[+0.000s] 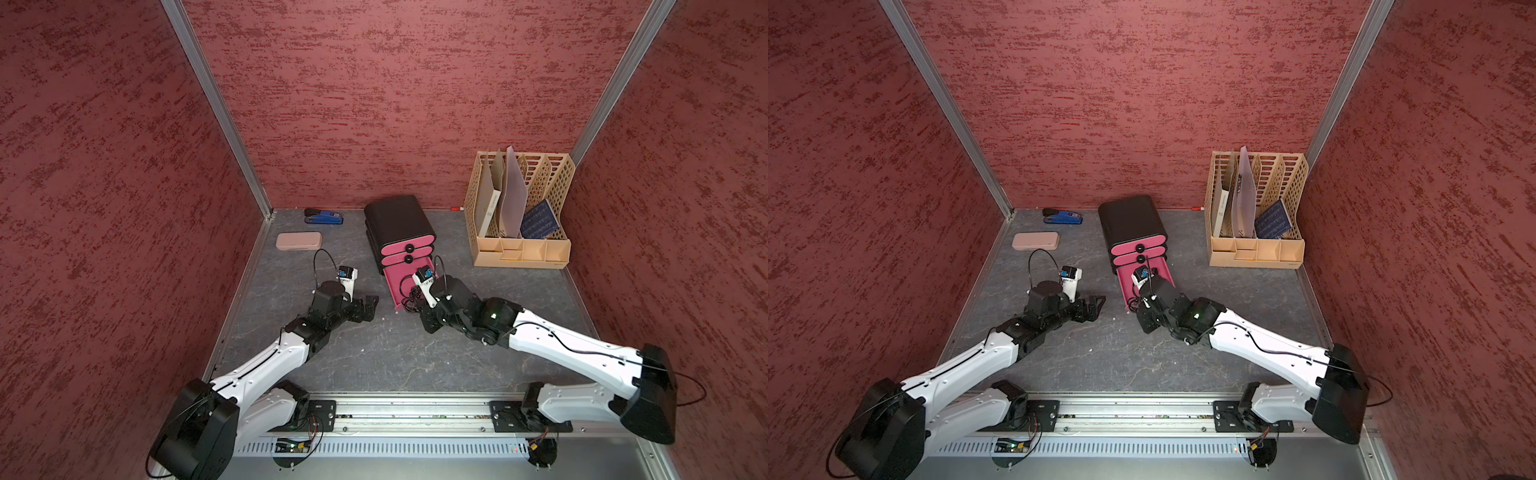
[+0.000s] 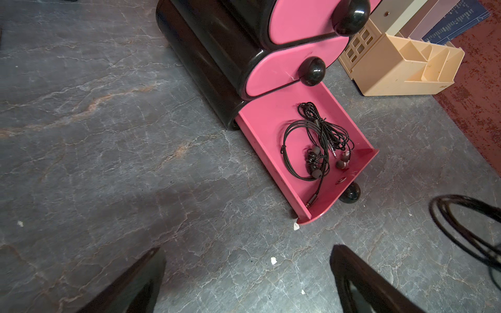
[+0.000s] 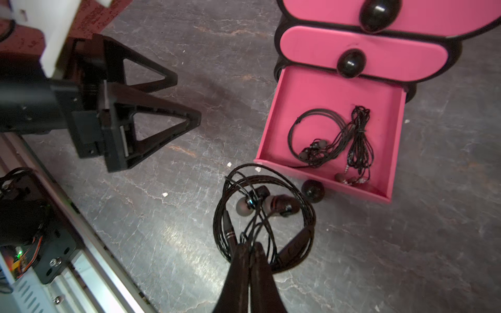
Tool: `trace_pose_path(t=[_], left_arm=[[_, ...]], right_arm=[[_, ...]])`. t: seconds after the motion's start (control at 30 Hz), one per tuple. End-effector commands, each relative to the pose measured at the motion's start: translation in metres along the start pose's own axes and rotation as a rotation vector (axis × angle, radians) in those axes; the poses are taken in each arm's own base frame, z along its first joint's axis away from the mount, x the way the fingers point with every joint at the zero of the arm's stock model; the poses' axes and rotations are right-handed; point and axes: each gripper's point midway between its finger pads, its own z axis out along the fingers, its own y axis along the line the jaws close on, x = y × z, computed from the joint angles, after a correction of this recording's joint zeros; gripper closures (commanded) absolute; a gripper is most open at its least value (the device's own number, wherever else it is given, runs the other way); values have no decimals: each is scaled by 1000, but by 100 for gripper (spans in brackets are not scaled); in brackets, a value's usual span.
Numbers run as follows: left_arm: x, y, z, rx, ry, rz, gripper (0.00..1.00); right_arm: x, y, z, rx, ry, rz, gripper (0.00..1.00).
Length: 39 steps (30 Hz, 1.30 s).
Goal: Place the wired earphones into the drawer by color
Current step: Place the wired earphones in the drawer.
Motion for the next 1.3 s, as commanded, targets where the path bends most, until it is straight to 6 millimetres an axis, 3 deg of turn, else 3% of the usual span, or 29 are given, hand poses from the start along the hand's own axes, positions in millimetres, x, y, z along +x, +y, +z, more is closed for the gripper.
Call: trace_pose_path(t=[0.0,0.27,0.3,0.73,1.27], left_arm=[[-11,0,-4,0,-50,12,0],[-11,0,-6,-3,-58,9,0],[-11,1,-5,-3,-58,9,0],[-12,1,-5,-7,-62,9,0],[-12,1,-5,-8,-63,8,0]], right_arm=[[-25,-8,8,19,-58,-15,100],[-47,-24,35,85,-110,6,100],[-44,-26,47,101,-94,3,100],[-62,-44,102,192,-111,13,100],[-74,-65,150,272,-146,-12,100]])
